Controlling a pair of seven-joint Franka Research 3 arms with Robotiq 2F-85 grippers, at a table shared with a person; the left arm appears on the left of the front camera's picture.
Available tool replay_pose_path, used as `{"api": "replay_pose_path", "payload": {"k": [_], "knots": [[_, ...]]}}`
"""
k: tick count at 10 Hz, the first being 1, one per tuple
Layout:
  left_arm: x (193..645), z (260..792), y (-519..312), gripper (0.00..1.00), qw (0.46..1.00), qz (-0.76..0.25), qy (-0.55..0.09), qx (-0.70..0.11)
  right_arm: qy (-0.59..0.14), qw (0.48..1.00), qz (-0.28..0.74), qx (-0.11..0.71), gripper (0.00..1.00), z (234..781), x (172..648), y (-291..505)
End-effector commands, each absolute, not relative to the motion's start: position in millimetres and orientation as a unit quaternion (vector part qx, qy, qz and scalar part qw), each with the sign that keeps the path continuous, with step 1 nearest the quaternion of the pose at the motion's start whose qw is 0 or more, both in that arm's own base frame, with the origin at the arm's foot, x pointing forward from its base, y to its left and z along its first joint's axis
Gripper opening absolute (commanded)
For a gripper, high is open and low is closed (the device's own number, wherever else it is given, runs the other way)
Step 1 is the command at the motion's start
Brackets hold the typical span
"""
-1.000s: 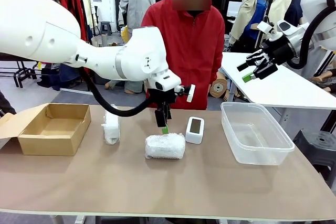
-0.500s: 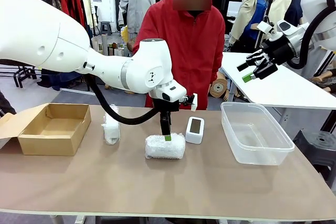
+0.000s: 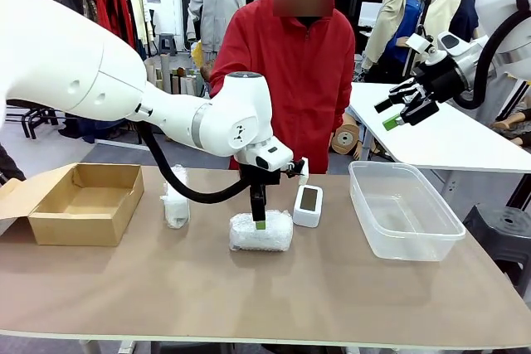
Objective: Separate and place wrapped and unwrapped clocks.
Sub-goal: Pick up the Digital clock indicated by the person.
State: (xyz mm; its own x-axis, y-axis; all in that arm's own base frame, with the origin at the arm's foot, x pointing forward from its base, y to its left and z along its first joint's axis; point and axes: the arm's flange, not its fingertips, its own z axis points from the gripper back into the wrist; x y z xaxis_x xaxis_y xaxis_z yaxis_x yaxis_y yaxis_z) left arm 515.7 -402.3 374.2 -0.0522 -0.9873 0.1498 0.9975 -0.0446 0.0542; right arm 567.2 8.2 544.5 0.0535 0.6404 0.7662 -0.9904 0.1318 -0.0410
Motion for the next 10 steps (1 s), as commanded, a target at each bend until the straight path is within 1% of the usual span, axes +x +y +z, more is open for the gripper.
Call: {"api": "replay_pose_path", "payload": {"k": [1, 5, 7, 8, 9, 10], "knots": [[511.1, 371.1, -397.0, 1.0, 0.698, -0.711, -0.078, -0.036, -0.332, 0.676, 0.603, 0.263, 1.0, 545.4, 567.7, 8.1], [509.3, 357.8, -386.9, 1.0, 0.697, -0.712, -0.075, -0.041, -0.332, 0.676, 0.603, 0.263, 1.0, 545.4, 567.7, 8.1], [509.5, 351.1, -381.4, 1.0, 0.695, -0.714, -0.078, -0.03, -0.332, 0.676, 0.603, 0.263, 1.0, 545.4, 567.7, 8.1], [509.8, 351.0, -380.9, 1.0, 0.697, -0.713, -0.078, -0.029, -0.332, 0.676, 0.603, 0.263, 1.0, 545.4, 567.7, 8.1], [508.2, 358.6, -380.3, 1.0, 0.697, -0.714, -0.064, -0.021, -0.332, 0.676, 0.603, 0.263, 1.0, 545.4, 567.7, 8.1], [515.7, 349.5, -386.7, 1.0, 0.698, -0.712, -0.069, -0.039, -0.332, 0.676, 0.603, 0.263, 1.0, 545.4, 567.7, 8.1]]}}
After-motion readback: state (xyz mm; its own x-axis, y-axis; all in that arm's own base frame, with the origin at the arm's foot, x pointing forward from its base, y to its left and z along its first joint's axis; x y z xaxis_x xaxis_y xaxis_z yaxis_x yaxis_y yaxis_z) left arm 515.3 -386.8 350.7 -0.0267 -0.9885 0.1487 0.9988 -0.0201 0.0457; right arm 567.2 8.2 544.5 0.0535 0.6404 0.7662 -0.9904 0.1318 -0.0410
